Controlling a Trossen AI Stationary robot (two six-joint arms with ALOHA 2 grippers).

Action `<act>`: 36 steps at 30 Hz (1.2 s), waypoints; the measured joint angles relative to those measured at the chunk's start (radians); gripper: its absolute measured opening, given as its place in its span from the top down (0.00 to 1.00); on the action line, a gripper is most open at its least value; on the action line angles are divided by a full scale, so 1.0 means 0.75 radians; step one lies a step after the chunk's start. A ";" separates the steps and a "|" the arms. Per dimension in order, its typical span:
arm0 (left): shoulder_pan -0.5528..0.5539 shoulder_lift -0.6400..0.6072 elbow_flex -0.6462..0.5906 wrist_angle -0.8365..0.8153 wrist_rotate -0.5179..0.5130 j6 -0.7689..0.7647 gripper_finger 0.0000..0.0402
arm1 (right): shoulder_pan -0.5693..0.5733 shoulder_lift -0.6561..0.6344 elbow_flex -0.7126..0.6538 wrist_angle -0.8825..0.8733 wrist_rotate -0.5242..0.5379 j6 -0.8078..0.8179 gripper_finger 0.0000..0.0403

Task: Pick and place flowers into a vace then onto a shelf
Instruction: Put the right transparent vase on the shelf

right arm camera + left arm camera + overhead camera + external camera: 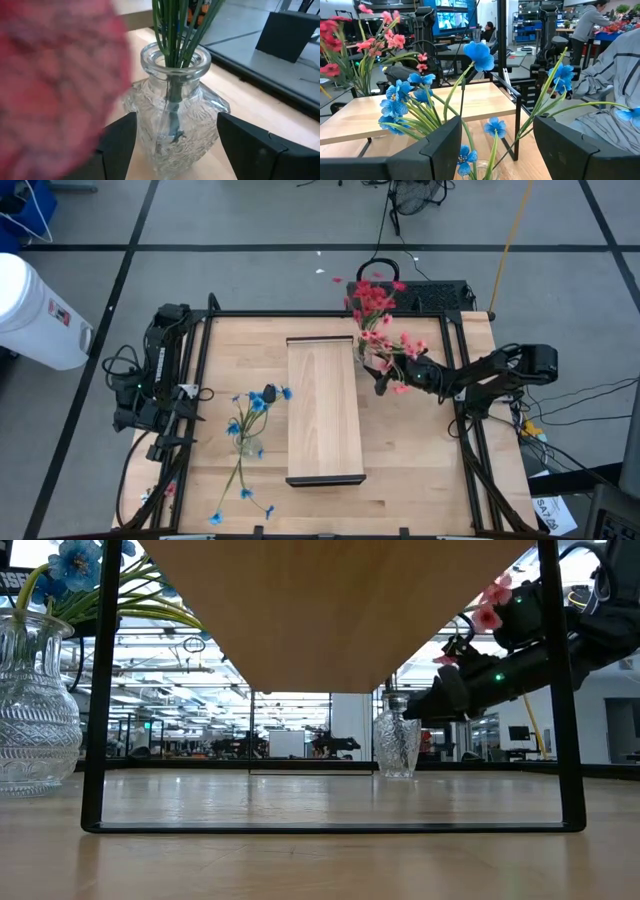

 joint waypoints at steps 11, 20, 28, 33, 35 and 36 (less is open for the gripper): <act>0.000 0.000 0.000 0.000 0.000 0.000 0.38 | -0.007 -0.001 -0.007 0.101 0.002 -0.052 0.36; 0.000 0.000 0.000 0.000 0.000 0.000 0.38 | -0.024 -0.002 -0.028 0.186 -0.015 -0.106 0.36; 0.000 0.000 0.000 0.000 0.000 0.000 0.38 | -0.094 -0.001 -0.028 0.176 -0.162 -0.081 0.37; 0.000 0.000 0.000 0.000 0.000 0.000 0.38 | -0.112 0.001 -0.028 0.176 -0.208 -0.063 0.37; 0.000 0.000 0.000 0.000 0.000 0.000 0.38 | -0.112 0.012 -0.024 0.175 -0.208 -0.074 0.37; 0.000 0.000 0.000 0.000 0.000 0.000 0.38 | -0.112 0.020 -0.020 0.174 -0.209 -0.080 0.37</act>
